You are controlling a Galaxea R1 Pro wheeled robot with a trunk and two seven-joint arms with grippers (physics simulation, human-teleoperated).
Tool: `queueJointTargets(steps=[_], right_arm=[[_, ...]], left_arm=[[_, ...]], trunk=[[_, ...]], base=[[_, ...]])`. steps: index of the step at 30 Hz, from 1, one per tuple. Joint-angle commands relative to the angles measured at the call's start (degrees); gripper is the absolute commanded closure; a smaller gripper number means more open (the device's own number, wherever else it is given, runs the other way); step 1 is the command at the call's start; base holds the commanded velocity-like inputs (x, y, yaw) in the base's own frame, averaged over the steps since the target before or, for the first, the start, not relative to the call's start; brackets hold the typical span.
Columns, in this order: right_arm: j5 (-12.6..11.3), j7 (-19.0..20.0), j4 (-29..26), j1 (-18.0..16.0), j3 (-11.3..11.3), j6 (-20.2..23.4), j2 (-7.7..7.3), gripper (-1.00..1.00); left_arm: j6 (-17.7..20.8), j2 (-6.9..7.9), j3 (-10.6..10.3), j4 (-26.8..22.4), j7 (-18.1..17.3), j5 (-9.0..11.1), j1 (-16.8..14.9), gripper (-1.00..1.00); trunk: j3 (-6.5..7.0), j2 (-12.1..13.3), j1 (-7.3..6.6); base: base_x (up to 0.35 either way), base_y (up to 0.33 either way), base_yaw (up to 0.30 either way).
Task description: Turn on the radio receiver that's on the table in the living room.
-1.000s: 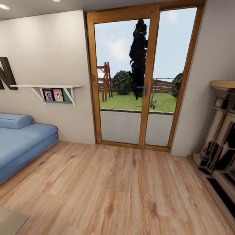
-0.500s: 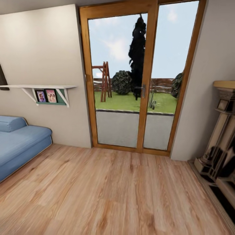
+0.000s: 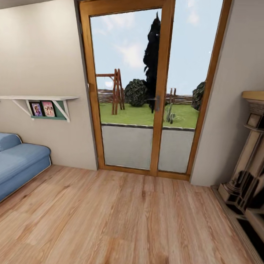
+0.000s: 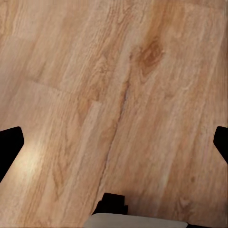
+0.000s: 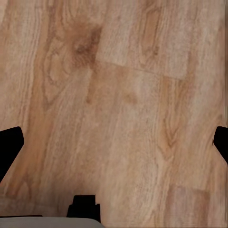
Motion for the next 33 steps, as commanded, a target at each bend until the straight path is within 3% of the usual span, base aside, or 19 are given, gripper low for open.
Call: queueJointTargets(steps=[1, 10, 33], right_arm=[[0.0, 0.0, 0.0, 0.0, 0.0, -0.01, 0.0, -1.0], [0.0, -0.01, 0.0, 0.0, -0.04, -0.01, -0.03, -1.0], [0.0, 0.0, 0.0, 0.0, -0.02, -0.02, -0.01, -1.0]], left_arm=[[0.0, 0.01, 0.0, 0.0, 0.01, 0.0, 0.0, -1.0], [0.0, -0.01, 0.0, 0.0, 0.02, 0.0, 0.0, -1.0], [0.0, 0.05, 0.0, 0.01, 0.03, 0.0, 0.0, -1.0]], trunk=[[0.0, 0.0, 0.0], [0.0, 0.0, 0.0], [0.0, 0.0, 0.0]], base=[[0.302, -0.205, 0.0], [0.302, -0.205, 0.102], [0.302, -0.203, 0.26]])
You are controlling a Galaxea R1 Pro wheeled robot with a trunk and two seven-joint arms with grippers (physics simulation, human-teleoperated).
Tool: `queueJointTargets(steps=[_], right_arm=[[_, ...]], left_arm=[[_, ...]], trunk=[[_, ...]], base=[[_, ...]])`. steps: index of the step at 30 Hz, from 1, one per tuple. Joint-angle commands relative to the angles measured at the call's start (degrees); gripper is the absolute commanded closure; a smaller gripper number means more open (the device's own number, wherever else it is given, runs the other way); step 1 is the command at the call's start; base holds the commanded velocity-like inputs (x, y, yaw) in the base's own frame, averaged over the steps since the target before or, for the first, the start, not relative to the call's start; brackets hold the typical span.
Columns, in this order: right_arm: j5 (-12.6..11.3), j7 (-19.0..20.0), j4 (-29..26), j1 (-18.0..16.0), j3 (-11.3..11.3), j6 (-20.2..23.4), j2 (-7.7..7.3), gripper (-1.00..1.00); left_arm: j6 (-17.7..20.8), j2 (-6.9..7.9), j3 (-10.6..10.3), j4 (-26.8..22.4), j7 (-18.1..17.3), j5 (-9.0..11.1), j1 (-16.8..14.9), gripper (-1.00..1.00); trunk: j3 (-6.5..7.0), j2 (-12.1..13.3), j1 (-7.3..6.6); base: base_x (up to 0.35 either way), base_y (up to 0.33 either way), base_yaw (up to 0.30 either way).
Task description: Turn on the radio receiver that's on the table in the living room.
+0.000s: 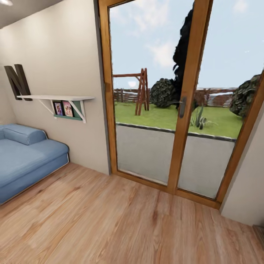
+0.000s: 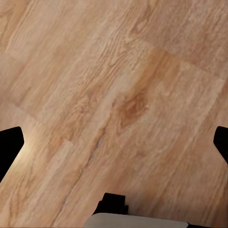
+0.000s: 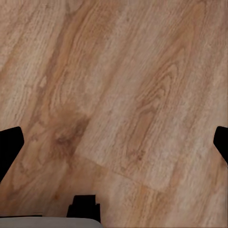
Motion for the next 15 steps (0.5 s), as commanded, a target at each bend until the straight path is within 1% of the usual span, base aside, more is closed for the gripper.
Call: queueJointTargets(steps=[1, 6, 15], right_arm=[[0.0, 0.0, 0.0, 0.0, 0.01, 0.0, -0.01, -1.0], [0.0, 0.0, 0.0, 0.0, -0.03, 0.02, 0.0, -1.0], [0.0, 0.0, 0.0, 0.0, 0.01, 0.02, -0.01, -1.0]], left_arm=[[0.0, 0.0, 0.0, 0.0, 0.0, 0.0, 0.0, -1.0], [-0.06, 0.0, 0.0, -0.01, 0.0, 0.0, 0.0, -1.0], [-0.09, 0.0, 0.0, -0.01, -0.03, 0.0, 0.0, -1.0]], trunk=[[0.0, 0.0, 0.0], [0.0, 0.0, 0.0], [0.0, 0.0, 0.0]], base=[[0.302, -0.197, 0.266], [0.302, -0.173, 0.266], [0.304, -0.137, 0.266]])
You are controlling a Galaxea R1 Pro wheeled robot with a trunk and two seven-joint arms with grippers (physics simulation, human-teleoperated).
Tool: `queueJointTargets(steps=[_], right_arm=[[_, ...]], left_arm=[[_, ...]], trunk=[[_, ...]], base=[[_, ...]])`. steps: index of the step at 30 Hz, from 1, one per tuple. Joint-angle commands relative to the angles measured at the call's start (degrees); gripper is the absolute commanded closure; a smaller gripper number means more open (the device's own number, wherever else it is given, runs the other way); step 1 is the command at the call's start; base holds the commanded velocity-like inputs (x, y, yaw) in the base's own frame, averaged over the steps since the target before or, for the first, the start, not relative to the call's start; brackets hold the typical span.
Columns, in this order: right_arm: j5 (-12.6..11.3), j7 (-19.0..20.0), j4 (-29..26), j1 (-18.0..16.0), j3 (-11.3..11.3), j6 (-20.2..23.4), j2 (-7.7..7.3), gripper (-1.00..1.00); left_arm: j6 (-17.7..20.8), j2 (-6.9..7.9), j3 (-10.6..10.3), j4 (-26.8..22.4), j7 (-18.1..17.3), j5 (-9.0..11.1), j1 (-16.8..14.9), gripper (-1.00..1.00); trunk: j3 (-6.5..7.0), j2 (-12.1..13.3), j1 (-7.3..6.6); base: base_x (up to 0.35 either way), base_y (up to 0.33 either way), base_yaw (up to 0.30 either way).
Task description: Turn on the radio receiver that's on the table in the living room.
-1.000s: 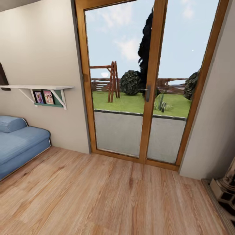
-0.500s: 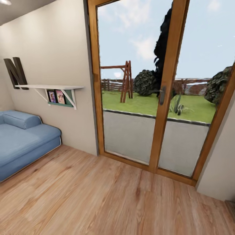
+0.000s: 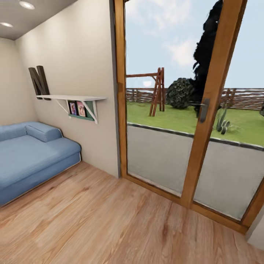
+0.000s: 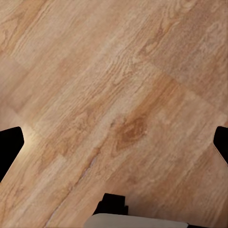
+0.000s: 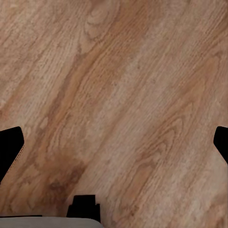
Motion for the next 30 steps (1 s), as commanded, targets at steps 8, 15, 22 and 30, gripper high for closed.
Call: queueJointTargets(steps=[8, 15, 22, 30], right_arm=[[0.0, 0.0, 0.0, 0.0, -0.01, 0.02, 0.0, -1.0], [0.0, 0.0, 0.0, 0.0, 0.01, 0.0, -0.01, -1.0], [0.0, 0.0, 0.0, 0.0, 0.01, 0.04, -0.02, -1.0], [0.0, -0.01, 0.0, 0.0, 0.01, 0.03, 0.01, -1.0]], left_arm=[[0.0, 0.01, 0.0, -0.01, -0.06, 0.0, 0.0, -1.0], [0.0, 0.07, 0.03, 0.0, -0.06, 0.0, 0.0, -1.0], [0.0, 0.09, 0.09, -0.03, -0.06, 0.0, 0.0, -1.0], [0.0, 0.09, 0.09, -0.03, -0.06, 0.0, 0.0, -1.0]], trunk=[[0.0, 0.0, 0.0], [0.0, 0.0, 0.0], [0.0, 0.0, 0.0], [0.0, 0.0, 0.0]], base=[[0.315, -0.113, 0.266], [0.32, -0.066, 0.266], [0.325, -0.005, 0.266], [0.325, 0.0, 0.266]])
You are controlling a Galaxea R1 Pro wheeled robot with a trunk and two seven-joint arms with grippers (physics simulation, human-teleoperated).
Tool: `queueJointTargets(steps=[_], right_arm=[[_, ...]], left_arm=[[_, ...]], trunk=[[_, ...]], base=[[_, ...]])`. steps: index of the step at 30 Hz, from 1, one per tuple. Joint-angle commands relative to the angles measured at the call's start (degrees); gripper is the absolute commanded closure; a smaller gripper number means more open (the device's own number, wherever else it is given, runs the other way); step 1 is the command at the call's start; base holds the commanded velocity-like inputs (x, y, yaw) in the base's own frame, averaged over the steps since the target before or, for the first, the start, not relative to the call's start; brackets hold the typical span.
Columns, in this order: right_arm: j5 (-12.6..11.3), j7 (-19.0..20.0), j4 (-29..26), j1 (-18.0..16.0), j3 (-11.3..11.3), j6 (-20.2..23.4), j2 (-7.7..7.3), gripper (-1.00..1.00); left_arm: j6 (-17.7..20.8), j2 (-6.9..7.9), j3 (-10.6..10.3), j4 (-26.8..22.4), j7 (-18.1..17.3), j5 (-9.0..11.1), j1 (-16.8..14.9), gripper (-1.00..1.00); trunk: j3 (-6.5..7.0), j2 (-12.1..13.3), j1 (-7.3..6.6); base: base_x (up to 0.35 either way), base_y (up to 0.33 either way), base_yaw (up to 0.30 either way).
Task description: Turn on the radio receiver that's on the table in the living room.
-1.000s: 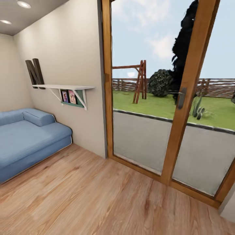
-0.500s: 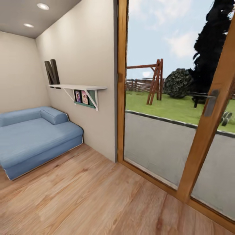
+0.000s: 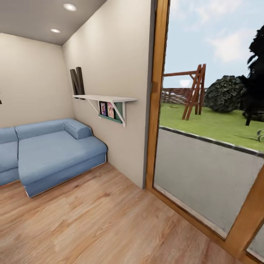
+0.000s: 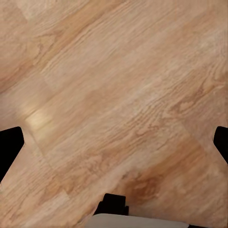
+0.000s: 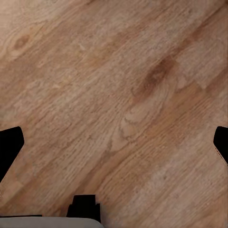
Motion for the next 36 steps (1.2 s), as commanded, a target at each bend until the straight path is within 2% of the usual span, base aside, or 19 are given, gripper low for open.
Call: queueJointTargets(steps=[1, 12, 16, 27, 36], right_arm=[[0.0, 0.01, 0.0, 0.0, 0.0, -0.01, 0.0, -1.0], [0.0, 0.01, 0.01, 0.0, 0.0, 0.0, 0.0, -1.0], [0.0, 0.0, 0.01, 0.0, 0.0, 0.02, 0.01, -1.0], [0.0, 0.01, 0.04, 0.0, 0.0, 0.01, 0.02, -1.0], [0.0, 0.01, 0.06, 0.0, 0.0, 0.0, 0.01, -1.0]], left_arm=[[0.0, 0.0, 0.0, 0.03, 0.0, 0.0, 0.0, -1.0], [-0.04, 0.0, 0.0, 0.03, 0.0, 0.0, 0.0, -1.0], [-0.46, -0.06, 0.0, 0.03, 0.0, 0.0, 0.0, -1.0], [-7.5, -0.26, 0.12, 0.04, 0.12, -0.02, 0.0, -1.0], [-7.86, -0.1, 0.17, 0.04, 0.09, -0.09, 0.0, -1.0]], trunk=[[0.0, 0.0, 0.0], [0.0, 0.0, 0.0], [0.0, 0.0, 0.0], [0.0, 0.0, 0.0], [0.0, 0.0, 0.0]], base=[[0.325, 0.0, 0.266], [0.265, 0.0, 0.266], [0.033, 0.0, 0.266], [0.001, 0.0, 0.278], [0.0, 0.0, 0.282]])
